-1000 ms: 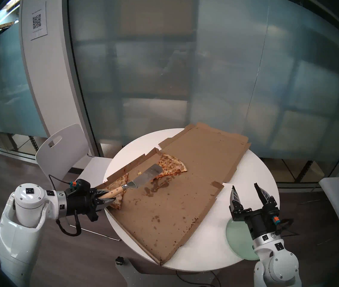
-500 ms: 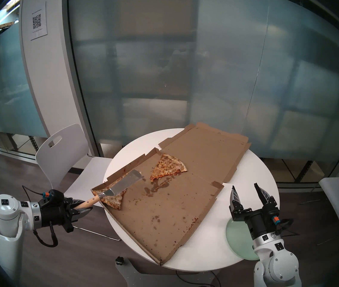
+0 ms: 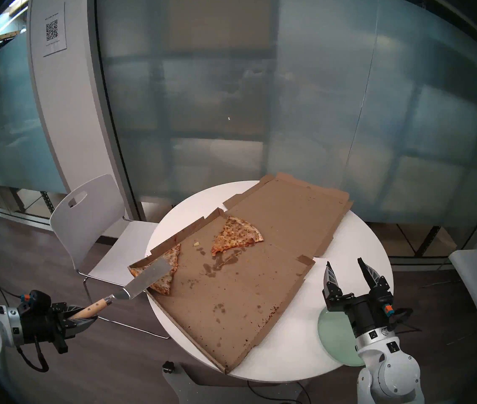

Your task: Put pizza slice onto the plate

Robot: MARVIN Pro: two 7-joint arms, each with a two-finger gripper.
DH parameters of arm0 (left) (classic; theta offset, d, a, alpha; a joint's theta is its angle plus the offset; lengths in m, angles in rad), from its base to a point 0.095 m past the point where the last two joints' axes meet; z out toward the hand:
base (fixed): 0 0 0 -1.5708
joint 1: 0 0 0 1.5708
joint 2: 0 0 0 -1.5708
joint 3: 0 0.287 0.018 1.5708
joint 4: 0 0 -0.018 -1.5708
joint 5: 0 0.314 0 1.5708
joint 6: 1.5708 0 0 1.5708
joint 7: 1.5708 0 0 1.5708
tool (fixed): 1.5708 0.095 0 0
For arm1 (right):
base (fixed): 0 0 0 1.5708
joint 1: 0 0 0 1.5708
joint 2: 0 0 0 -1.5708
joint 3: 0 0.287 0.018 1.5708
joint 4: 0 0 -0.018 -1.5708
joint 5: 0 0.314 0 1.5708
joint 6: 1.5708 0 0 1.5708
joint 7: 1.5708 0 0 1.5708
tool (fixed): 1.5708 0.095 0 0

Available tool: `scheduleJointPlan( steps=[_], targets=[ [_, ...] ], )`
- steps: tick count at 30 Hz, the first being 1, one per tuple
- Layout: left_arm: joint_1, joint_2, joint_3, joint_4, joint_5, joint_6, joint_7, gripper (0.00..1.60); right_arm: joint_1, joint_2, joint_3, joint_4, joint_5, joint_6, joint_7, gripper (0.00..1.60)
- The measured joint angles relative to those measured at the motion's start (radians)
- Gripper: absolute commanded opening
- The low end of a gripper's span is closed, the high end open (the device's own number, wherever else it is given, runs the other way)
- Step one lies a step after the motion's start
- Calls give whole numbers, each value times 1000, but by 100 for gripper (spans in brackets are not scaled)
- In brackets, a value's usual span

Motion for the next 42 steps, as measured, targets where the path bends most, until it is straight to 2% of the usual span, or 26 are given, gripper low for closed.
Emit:
scheduleJointPlan(
  steps=[7,10,17,28,42],
  targets=[
    [43,-69,-111,-6,-24,-47,-18,0,0,0,0,0,0,0,0,160],
    [45,-86,-121,-2,-29,-61,-20,0,0,0,0,0,0,0,0,160],
    [23,-93,-103,39,-23,-68,-2,0,0,0,0,0,0,0,0,160],
    [-60,-53,-31,134,32,-48,73,0,0,0,0,0,0,0,0,160],
    [-127,-11,-23,174,37,-22,97,0,0,0,0,0,0,0,0,160]
  ],
)
